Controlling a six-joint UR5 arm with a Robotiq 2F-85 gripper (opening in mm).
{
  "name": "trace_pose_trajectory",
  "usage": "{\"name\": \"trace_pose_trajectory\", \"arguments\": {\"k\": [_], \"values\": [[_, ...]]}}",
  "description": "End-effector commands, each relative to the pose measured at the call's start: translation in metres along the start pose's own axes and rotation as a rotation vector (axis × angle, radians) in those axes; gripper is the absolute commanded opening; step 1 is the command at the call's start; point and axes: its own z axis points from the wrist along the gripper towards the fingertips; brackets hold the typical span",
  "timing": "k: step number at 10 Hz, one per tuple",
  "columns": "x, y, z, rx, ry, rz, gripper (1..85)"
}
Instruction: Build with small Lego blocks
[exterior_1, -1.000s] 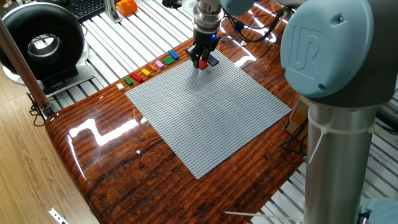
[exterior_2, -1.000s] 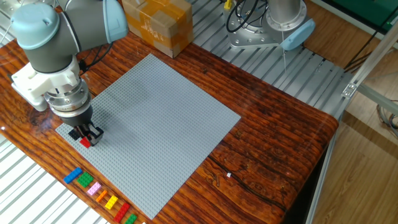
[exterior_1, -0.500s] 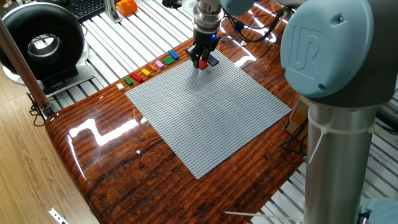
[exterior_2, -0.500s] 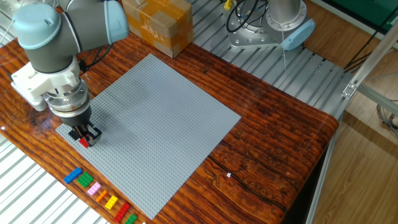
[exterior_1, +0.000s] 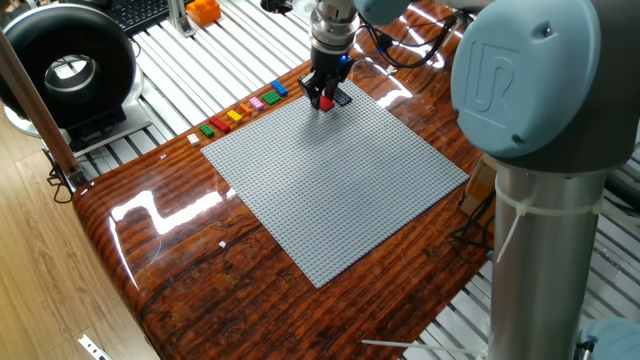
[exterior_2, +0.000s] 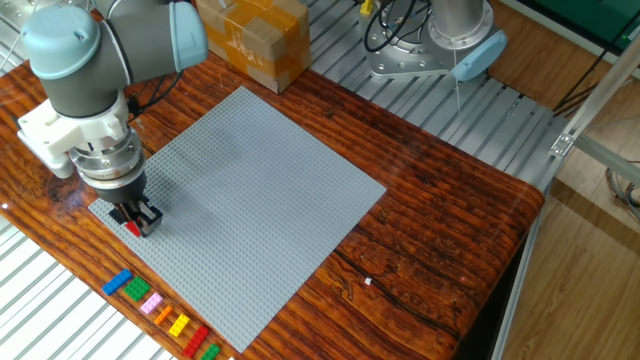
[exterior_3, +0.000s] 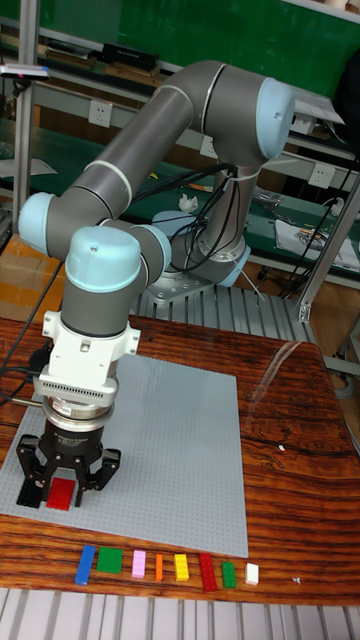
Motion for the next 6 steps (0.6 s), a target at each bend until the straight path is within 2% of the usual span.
{"name": "trace_pose_trajectory", "arguments": {"k": [1, 6], "values": [[-0.0006, 0.0002, -0.0019, -0.003, 0.002, 0.015, 46.0], [0.001, -0.0038, -0.0028, 0.013, 0.009, 0.013, 44.3]]}}
